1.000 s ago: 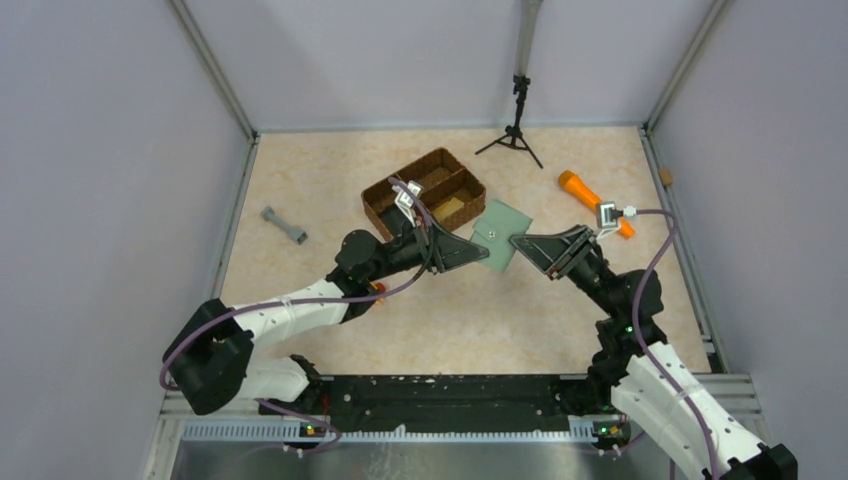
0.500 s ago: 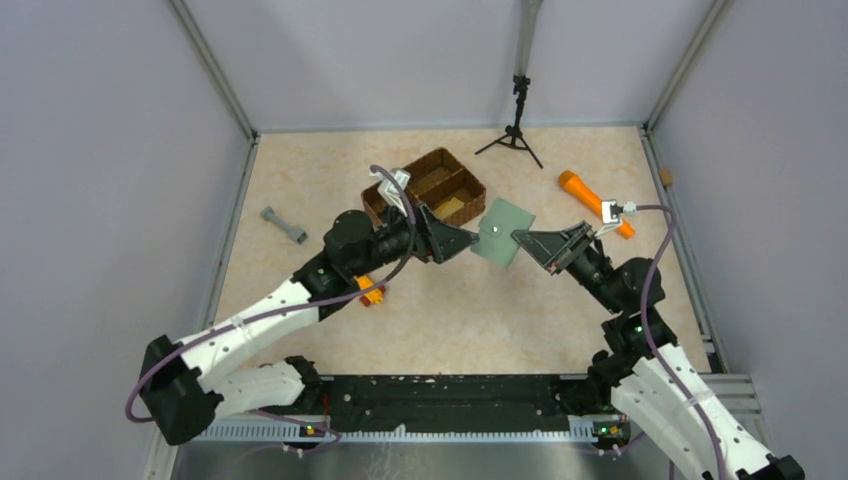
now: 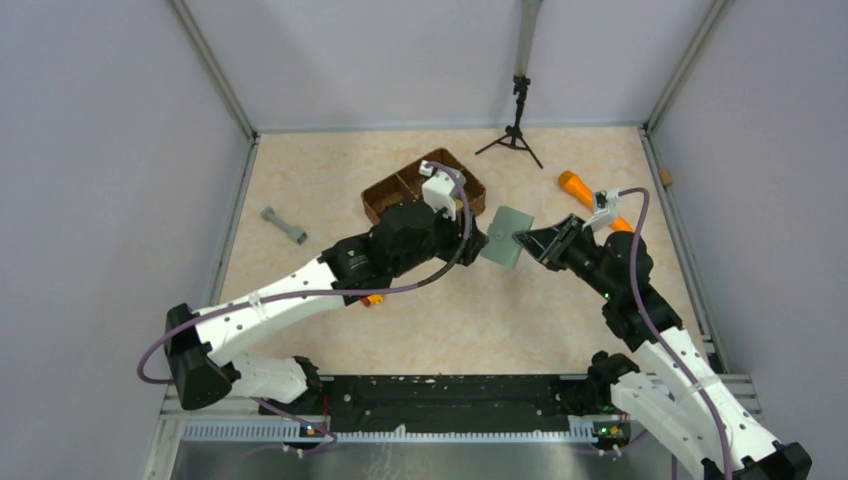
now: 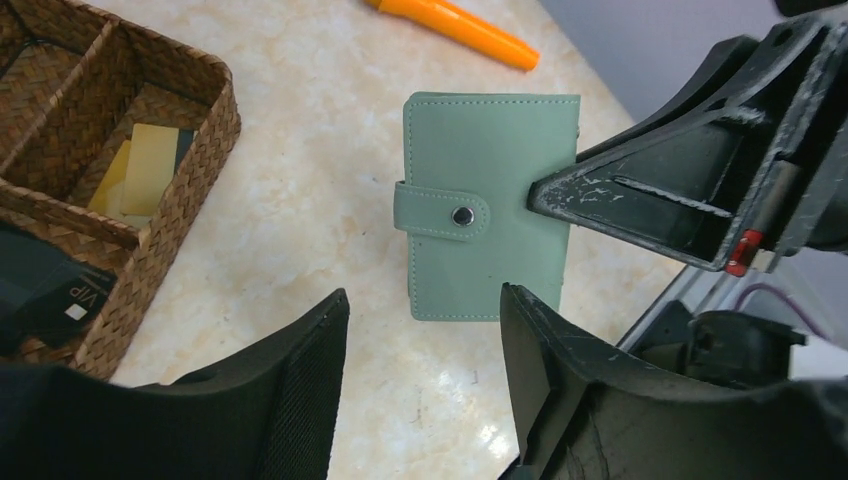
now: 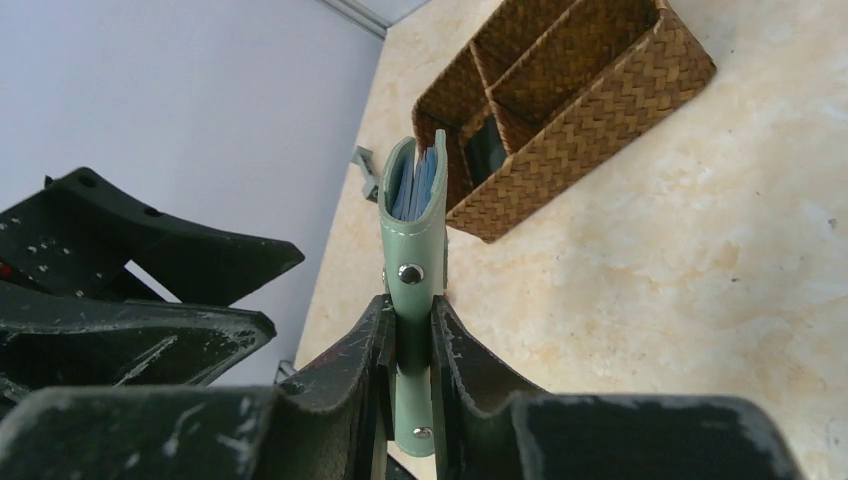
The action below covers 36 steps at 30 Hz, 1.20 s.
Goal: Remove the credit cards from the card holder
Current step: Open the card holder at the center of the board.
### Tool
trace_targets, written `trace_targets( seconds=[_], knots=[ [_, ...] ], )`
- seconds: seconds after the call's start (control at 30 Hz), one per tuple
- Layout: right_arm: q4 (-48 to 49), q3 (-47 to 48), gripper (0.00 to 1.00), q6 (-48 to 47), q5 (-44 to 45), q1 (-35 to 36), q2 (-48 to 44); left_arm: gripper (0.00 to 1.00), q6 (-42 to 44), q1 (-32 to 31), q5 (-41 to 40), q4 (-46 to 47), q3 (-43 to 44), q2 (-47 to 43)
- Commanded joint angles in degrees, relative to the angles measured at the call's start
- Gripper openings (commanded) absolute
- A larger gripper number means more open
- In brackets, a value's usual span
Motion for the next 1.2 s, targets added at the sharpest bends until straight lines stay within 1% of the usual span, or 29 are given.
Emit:
trace_targets(
  seconds=[0.0, 0.17, 0.37, 0.6, 0.7, 0.83, 0.87, 1.0, 1.17],
  knots=[
    [0.45, 2.25, 0.00, -2.27, 0.76, 0.62, -0.33, 0.59, 5.80, -1.19, -2.26, -4.07, 6.01, 4.01],
    [1.58, 1.24, 0.00, -1.73, -0.87, 0.64, 0.67, 0.57, 7.27, -1.86, 0.09, -4.54, 9.31, 8.85],
    [3.00, -0.10, 0.00, -0.95, -2.41, 0.62, 1.22, 0.55, 8.16, -2.10, 2.66, -4.86, 11.47, 12.26],
    [5.27, -0.20, 0.00, -0.15, -4.44, 0.62, 1.49, 0.53, 8.37, -2.07, 1.68, -5.42, 12.90, 15.27],
    [5.20, -0.01, 0.00, -0.05, -4.81, 0.64, 1.48, 0.47, 8.63, -2.12, 1.32, -6.01, 13.77, 16.25],
    [5.16, 0.15, 0.00, -0.15, -5.51, 0.62, 1.56, 0.28, 8.34, -2.12, -0.07, -6.61, 14.45, 16.87],
    [4.75, 0.15, 0.00, -0.26, -5.56, 0.63, 1.58, 0.24, 8.14, -2.11, -0.62, -6.69, 14.48, 16.88],
    [3.53, 0.25, 0.00, -1.36, -5.53, 0.64, 1.41, 0.18, 6.85, -1.82, -3.36, -8.01, 14.64, 17.02],
    [1.19, -0.20, 0.00, -1.85, -5.30, 0.62, 1.07, 0.04, 6.00, -1.37, -5.50, -10.01, 14.83, 17.38]
  ],
)
